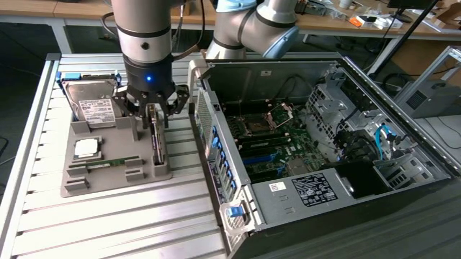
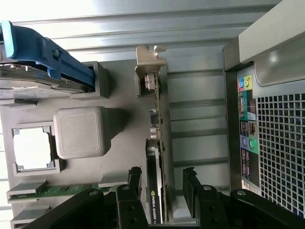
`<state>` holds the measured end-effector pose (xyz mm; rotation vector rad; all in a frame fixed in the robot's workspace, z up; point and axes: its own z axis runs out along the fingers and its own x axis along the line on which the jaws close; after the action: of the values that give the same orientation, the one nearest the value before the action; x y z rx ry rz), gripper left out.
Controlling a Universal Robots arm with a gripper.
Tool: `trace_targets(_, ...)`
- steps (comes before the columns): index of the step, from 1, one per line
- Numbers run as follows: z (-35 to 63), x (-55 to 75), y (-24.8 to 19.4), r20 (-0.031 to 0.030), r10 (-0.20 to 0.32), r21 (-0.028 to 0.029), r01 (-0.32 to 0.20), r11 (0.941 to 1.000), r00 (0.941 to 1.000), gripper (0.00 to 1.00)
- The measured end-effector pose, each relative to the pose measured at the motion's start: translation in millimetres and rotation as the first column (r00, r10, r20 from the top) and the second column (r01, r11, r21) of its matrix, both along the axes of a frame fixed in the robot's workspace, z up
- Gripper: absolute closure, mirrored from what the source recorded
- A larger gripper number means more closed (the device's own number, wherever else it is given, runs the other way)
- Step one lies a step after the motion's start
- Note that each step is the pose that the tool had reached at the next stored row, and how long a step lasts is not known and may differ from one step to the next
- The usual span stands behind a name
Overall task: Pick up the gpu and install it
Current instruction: 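Pick up the gpu and move the gpu toward the slot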
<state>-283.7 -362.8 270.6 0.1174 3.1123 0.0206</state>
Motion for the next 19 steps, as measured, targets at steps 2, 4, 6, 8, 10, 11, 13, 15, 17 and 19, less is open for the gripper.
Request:
trace_targets(2, -2.7, -0.3, 5.0, 0.0002, 0.0, 0.0001, 0.0, 1.0, 1.0, 0.52)
trace_targets(4, -5.1, -0.6, 8.2, 0.0004, 0.0, 0.0003, 0.0, 1.0, 1.0, 0.52)
trace_targets(6, -7.6, -1.4, 9.5, 0.0002, 0.0, 0.0002, 0.0, 1.0, 1.0, 0.52)
trace_targets(8, -11.0, -2.6, 10.7, 0.0002, 0.0, 0.0002, 0.0, 1.0, 1.0, 0.52)
trace_targets(10, -13.0, -3.2, 11.5, 0.0001, 0.0, 0.0001, 0.0, 1.0, 1.0, 0.52)
trace_targets(11, -14.1, -3.4, 11.8, 0.0001, 0.0, 0.0001, 0.0, 1.0, 1.0, 0.52)
trace_targets(13, -17.1, -3.6, 12.2, 0.0002, 0.0, 0.0002, 0.0, 1.0, 1.0, 0.52)
trace_targets(15, -20.1, -4.0, 12.3, 0.0003, 0.0, 0.0002, 0.0, 1.0, 1.0, 0.52)
trace_targets(17, -21.9, -4.1, 12.3, 0.0003, 0.0, 0.0002, 0.0, 1.0, 1.0, 0.52)
trace_targets(19, -23.6, -4.2, 12.3, 0.0003, 0.0, 0.0002, 0.0, 1.0, 1.0, 0.52)
